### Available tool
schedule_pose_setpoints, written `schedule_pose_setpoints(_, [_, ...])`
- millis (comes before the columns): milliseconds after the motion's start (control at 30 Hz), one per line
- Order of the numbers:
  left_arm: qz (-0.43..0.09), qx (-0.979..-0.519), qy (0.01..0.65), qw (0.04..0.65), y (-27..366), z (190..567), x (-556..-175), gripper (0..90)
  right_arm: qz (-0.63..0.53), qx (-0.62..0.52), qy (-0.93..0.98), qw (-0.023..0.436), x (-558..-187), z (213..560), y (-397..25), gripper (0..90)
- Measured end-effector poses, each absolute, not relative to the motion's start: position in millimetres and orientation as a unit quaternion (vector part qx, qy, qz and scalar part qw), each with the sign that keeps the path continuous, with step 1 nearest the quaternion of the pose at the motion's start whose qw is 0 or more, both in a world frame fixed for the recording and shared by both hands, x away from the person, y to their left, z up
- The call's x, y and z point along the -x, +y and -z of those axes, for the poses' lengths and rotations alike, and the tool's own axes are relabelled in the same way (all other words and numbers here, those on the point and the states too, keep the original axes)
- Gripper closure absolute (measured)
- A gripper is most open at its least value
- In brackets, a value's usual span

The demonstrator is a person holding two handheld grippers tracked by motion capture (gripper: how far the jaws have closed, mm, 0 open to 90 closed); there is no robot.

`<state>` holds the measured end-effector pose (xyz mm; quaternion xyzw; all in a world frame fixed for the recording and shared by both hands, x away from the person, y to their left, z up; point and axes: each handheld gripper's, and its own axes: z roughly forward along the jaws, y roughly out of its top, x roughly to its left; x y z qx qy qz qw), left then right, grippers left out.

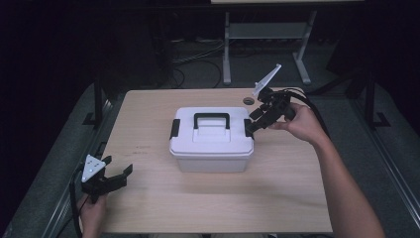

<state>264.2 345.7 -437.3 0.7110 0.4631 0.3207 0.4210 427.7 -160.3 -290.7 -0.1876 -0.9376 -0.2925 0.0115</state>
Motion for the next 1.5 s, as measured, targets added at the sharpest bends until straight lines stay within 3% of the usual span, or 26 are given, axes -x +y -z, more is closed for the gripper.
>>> schedule_pose_setpoints(1500, [-0.322, -0.713, 0.460, 0.419, 342, 437, -264, 16.1, 0.302, 0.232, -0.924, 0.018, -404, 313, -209, 36.2])
